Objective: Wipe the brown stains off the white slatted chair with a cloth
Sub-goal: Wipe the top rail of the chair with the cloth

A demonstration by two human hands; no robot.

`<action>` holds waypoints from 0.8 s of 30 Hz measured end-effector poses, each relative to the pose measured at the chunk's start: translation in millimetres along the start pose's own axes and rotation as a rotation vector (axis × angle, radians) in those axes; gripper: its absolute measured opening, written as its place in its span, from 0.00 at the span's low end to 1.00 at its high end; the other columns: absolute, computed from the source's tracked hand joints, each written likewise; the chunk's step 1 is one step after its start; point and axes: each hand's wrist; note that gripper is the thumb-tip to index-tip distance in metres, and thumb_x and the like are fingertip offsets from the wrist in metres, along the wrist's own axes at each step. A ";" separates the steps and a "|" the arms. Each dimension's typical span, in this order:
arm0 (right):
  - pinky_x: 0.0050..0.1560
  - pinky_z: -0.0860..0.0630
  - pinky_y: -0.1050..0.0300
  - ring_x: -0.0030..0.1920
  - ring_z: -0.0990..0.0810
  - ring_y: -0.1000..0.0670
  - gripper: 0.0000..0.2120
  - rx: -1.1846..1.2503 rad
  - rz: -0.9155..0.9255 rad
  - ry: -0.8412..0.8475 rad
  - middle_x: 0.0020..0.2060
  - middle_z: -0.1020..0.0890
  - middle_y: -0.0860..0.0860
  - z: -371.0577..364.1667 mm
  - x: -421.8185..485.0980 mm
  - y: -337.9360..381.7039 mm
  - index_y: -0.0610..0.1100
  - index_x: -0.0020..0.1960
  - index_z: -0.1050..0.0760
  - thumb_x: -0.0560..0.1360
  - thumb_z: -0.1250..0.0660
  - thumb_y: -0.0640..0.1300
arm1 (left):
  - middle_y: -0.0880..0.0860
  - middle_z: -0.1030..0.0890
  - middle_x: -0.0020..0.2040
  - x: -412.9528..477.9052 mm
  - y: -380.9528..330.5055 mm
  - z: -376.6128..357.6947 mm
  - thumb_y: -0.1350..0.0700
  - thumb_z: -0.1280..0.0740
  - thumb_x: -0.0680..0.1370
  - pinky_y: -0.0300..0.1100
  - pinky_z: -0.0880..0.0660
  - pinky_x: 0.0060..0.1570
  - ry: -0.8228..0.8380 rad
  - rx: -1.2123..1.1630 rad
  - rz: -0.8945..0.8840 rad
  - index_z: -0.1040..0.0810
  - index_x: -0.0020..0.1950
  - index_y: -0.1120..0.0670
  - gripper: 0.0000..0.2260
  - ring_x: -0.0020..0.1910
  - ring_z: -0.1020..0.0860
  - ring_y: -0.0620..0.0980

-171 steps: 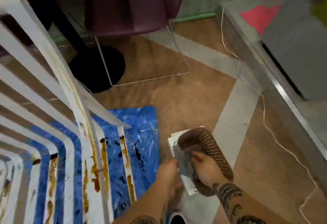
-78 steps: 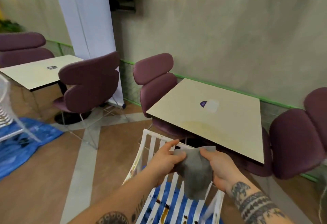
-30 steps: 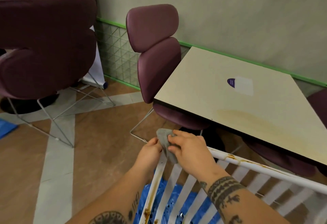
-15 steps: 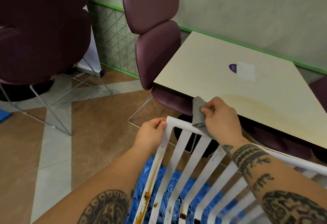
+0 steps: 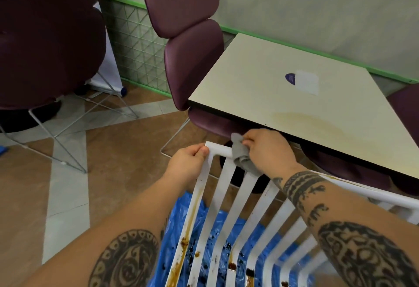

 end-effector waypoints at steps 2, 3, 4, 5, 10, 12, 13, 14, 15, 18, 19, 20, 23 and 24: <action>0.54 0.24 0.47 0.49 0.22 0.46 0.09 0.095 0.080 -0.138 0.49 0.20 0.49 -0.5 -11.1 6.0 0.49 0.56 0.20 0.82 0.38 0.46 | 0.50 0.17 0.55 -2.8 -4.6 5.6 0.48 0.36 0.83 0.52 0.19 0.51 0.075 -0.122 0.092 0.20 0.65 0.45 0.12 0.54 0.20 0.52; 0.55 0.25 0.50 0.49 0.23 0.48 0.09 0.170 0.132 -0.209 0.50 0.21 0.49 -4.8 -22.7 15.6 0.48 0.57 0.19 0.81 0.37 0.46 | 0.52 0.16 0.55 -4.3 -6.8 8.4 0.49 0.36 0.83 0.49 0.19 0.47 0.130 -0.195 0.140 0.19 0.64 0.46 0.11 0.54 0.19 0.52; 0.55 0.26 0.55 0.49 0.24 0.51 0.10 0.244 0.161 -0.247 0.50 0.22 0.51 -11.4 -35.8 27.2 0.48 0.59 0.19 0.81 0.35 0.46 | 0.53 0.15 0.55 -5.3 -8.0 11.6 0.49 0.37 0.83 0.48 0.20 0.44 0.180 -0.265 0.187 0.18 0.62 0.47 0.11 0.55 0.19 0.52; 0.55 0.27 0.59 0.49 0.25 0.53 0.11 0.317 0.155 -0.256 0.51 0.24 0.53 -22.1 -47.5 37.1 0.48 0.61 0.19 0.80 0.34 0.46 | 0.53 0.15 0.56 -6.4 -7.7 15.0 0.48 0.39 0.84 0.48 0.21 0.44 0.216 -0.322 0.228 0.17 0.60 0.48 0.12 0.56 0.18 0.52; 0.53 0.31 0.65 0.50 0.25 0.54 0.10 0.415 0.043 -0.204 0.51 0.24 0.54 -83.5 -60.0 51.9 0.48 0.59 0.18 0.80 0.33 0.46 | 0.47 0.18 0.60 -2.2 12.3 17.5 0.30 0.53 0.80 0.54 0.23 0.54 0.344 -0.437 0.308 0.20 0.57 0.39 0.25 0.62 0.22 0.53; 0.47 0.27 0.58 0.47 0.23 0.49 0.07 0.397 0.012 -0.223 0.47 0.23 0.50 -94.6 -58.6 53.9 0.45 0.53 0.16 0.79 0.32 0.45 | 0.44 0.20 0.62 -5.1 18.8 14.0 0.28 0.57 0.79 0.54 0.23 0.55 0.355 -0.406 0.290 0.22 0.58 0.35 0.27 0.64 0.23 0.52; 0.44 0.26 0.57 0.45 0.22 0.46 0.06 0.375 0.013 -0.239 0.45 0.23 0.48 -99.8 -60.1 54.6 0.43 0.50 0.17 0.78 0.31 0.44 | 0.44 0.21 0.63 -5.8 22.7 12.5 0.27 0.58 0.78 0.53 0.23 0.55 0.358 -0.386 0.270 0.23 0.62 0.34 0.28 0.64 0.24 0.52; 0.42 0.25 0.55 0.43 0.21 0.44 0.05 0.332 0.030 -0.227 0.43 0.24 0.47 -104.6 -63.0 55.6 0.42 0.48 0.17 0.77 0.30 0.43 | 0.43 0.21 0.64 -5.7 25.6 11.6 0.27 0.59 0.78 0.53 0.23 0.56 0.365 -0.365 0.250 0.25 0.65 0.33 0.29 0.64 0.24 0.51; 0.41 0.23 0.53 0.43 0.21 0.43 0.05 0.257 0.057 -0.170 0.42 0.24 0.47 -108.4 -67.0 57.4 0.43 0.47 0.17 0.77 0.31 0.44 | 0.42 0.21 0.63 -6.0 26.7 11.4 0.27 0.61 0.78 0.53 0.24 0.58 0.373 -0.346 0.234 0.27 0.68 0.32 0.30 0.62 0.23 0.49; 0.47 0.23 0.52 0.48 0.20 0.43 0.09 0.082 0.090 0.139 0.48 0.21 0.47 -110.3 -80.4 63.9 0.46 0.53 0.18 0.80 0.36 0.46 | 0.40 0.23 0.64 -6.4 26.2 13.9 0.26 0.63 0.76 0.49 0.25 0.52 0.390 -0.315 0.226 0.29 0.68 0.31 0.31 0.56 0.23 0.46; 0.47 0.22 0.53 0.49 0.19 0.44 0.09 0.075 0.066 0.186 0.49 0.20 0.48 -105.8 -82.2 62.0 0.47 0.54 0.18 0.80 0.37 0.45 | 0.40 0.24 0.65 -6.1 24.2 15.1 0.26 0.64 0.76 0.47 0.25 0.48 0.391 -0.314 0.226 0.29 0.69 0.32 0.33 0.55 0.22 0.45; 0.47 0.21 0.53 0.48 0.19 0.46 0.10 0.086 0.036 0.184 0.49 0.19 0.48 -100.2 -81.8 58.6 0.47 0.54 0.18 0.79 0.37 0.44 | 0.40 0.23 0.63 -6.4 22.5 16.2 0.26 0.65 0.76 0.46 0.25 0.44 0.392 -0.303 0.222 0.29 0.70 0.33 0.34 0.54 0.21 0.44; 0.45 0.21 0.51 0.43 0.21 0.46 0.11 0.200 0.035 -0.083 0.48 0.23 0.50 -88.9 -75.5 48.2 0.48 0.59 0.19 0.80 0.37 0.43 | 0.39 0.19 0.57 -6.4 21.6 15.5 0.28 0.67 0.77 0.47 0.28 0.46 0.378 -0.269 0.217 0.28 0.68 0.33 0.35 0.52 0.22 0.43; 0.41 0.21 0.50 0.41 0.22 0.45 0.12 0.225 0.096 -0.163 0.46 0.24 0.49 -89.0 -72.6 48.6 0.49 0.59 0.19 0.79 0.37 0.44 | 0.41 0.18 0.60 -5.6 23.5 14.2 0.27 0.67 0.76 0.49 0.27 0.50 0.372 -0.284 0.225 0.27 0.67 0.33 0.36 0.56 0.22 0.46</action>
Point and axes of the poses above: each hand's wrist, its own x-axis towards the middle knuckle, its own z-axis out of the back of the hand, y = z × x
